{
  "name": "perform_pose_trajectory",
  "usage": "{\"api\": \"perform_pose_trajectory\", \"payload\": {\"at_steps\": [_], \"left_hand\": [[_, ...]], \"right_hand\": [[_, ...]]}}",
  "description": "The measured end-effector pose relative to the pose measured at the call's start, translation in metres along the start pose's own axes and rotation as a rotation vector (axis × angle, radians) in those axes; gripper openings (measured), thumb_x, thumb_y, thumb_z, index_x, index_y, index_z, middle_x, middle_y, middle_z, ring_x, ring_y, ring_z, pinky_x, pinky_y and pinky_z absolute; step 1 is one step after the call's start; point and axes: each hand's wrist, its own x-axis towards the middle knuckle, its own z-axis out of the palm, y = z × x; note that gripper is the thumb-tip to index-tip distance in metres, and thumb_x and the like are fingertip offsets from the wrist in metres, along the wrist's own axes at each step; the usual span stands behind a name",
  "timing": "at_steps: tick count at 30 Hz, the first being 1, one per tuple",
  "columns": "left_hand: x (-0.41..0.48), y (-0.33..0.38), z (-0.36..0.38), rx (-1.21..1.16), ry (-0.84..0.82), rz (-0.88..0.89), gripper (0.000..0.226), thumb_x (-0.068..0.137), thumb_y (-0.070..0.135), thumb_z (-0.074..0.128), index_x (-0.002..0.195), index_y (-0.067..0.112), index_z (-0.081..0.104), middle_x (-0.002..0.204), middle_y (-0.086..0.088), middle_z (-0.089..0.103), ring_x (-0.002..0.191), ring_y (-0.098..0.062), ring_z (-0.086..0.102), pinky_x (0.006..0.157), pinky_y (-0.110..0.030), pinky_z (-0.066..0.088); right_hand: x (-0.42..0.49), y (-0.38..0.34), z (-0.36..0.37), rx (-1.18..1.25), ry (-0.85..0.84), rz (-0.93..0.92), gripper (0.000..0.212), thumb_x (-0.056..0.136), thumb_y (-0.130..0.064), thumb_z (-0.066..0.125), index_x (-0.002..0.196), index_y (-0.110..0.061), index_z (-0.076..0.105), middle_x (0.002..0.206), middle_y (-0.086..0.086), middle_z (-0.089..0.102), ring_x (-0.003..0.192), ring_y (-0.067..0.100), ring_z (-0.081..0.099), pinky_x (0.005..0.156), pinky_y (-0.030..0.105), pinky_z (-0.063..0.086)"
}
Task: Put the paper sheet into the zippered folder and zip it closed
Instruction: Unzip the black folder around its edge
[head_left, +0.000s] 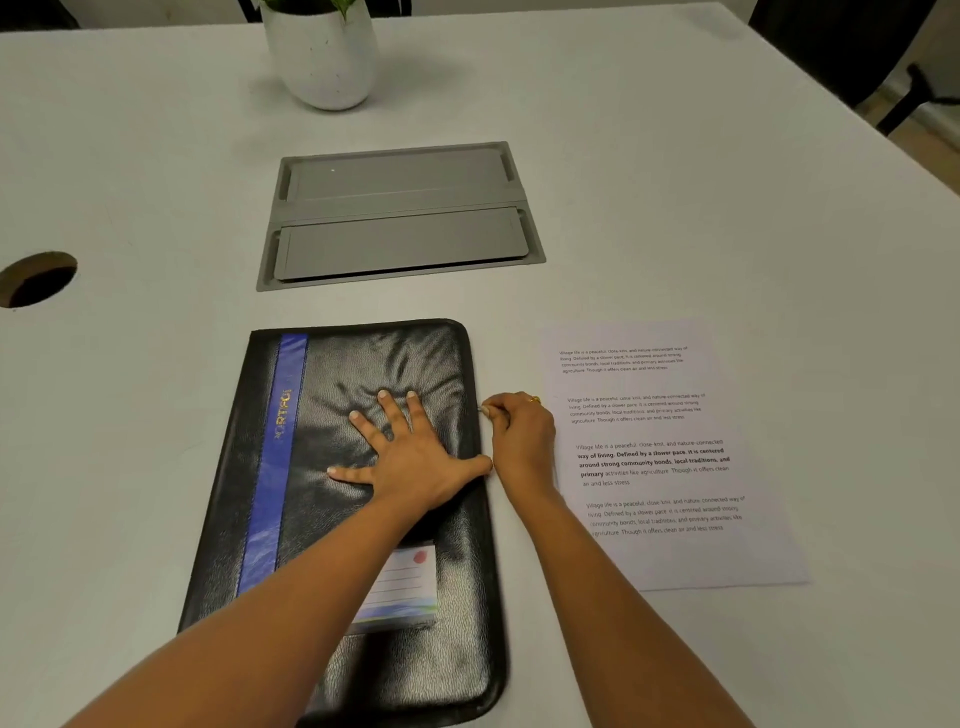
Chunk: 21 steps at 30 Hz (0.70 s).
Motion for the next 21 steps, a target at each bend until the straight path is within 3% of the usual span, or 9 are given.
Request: {"api": "perform_pose_trajectory", "payload": {"at_steps": [4, 7, 16, 21], "left_hand": [[0.0, 0.0, 0.001, 0.005, 0.008, 0.0, 0.122, 0.066, 0.075, 0.056, 0.147, 0.021, -0.018, 0.152, -0.006, -0.031, 0.137, -0.039, -0.029, 0.096, -0.078, -0.001], [-0.001, -0.001, 0.002, 0.007, 0.018, 0.005, 0.122, 0.066, 0.074, 0.057, 0.147, 0.021, -0.017, 0.153, -0.006, -0.03, 0.137, -0.039, -0.029, 0.096, -0.078, 0.0], [-0.004, -0.004, 0.002, -0.002, 0.014, 0.028, 0.119, 0.067, 0.071, 0.058, 0.148, 0.021, -0.015, 0.153, -0.004, -0.028, 0.138, -0.038, -0.029, 0.096, -0.078, -0.001], [-0.007, -0.008, 0.005, 0.027, 0.016, 0.046, 0.12, 0.067, 0.072, 0.058, 0.147, 0.021, -0.016, 0.153, -0.004, -0.029, 0.138, -0.038, -0.029, 0.095, -0.078, -0.001]], "right_hand": [[-0.011, 0.008, -0.005, -0.008, -0.045, -0.043, 0.02, 0.09, -0.007, 0.052, 0.097, -0.001, 0.069, 0.101, 0.017, 0.068, 0.098, 0.028, 0.057, 0.072, 0.016, 0.03], [-0.016, 0.011, -0.007, -0.008, -0.063, -0.069, 0.019, 0.089, -0.008, 0.053, 0.098, -0.001, 0.069, 0.101, 0.016, 0.068, 0.098, 0.028, 0.058, 0.077, 0.018, 0.033], [0.011, -0.004, 0.006, 0.023, 0.086, 0.073, 0.018, 0.088, -0.006, 0.052, 0.092, -0.003, 0.069, 0.099, 0.015, 0.069, 0.099, 0.028, 0.056, 0.078, 0.026, 0.034], [0.048, -0.016, 0.008, -0.011, 0.047, 0.104, 0.02, 0.089, -0.008, 0.053, 0.099, -0.004, 0.069, 0.106, 0.017, 0.067, 0.103, 0.027, 0.056, 0.08, 0.026, 0.035]]}}
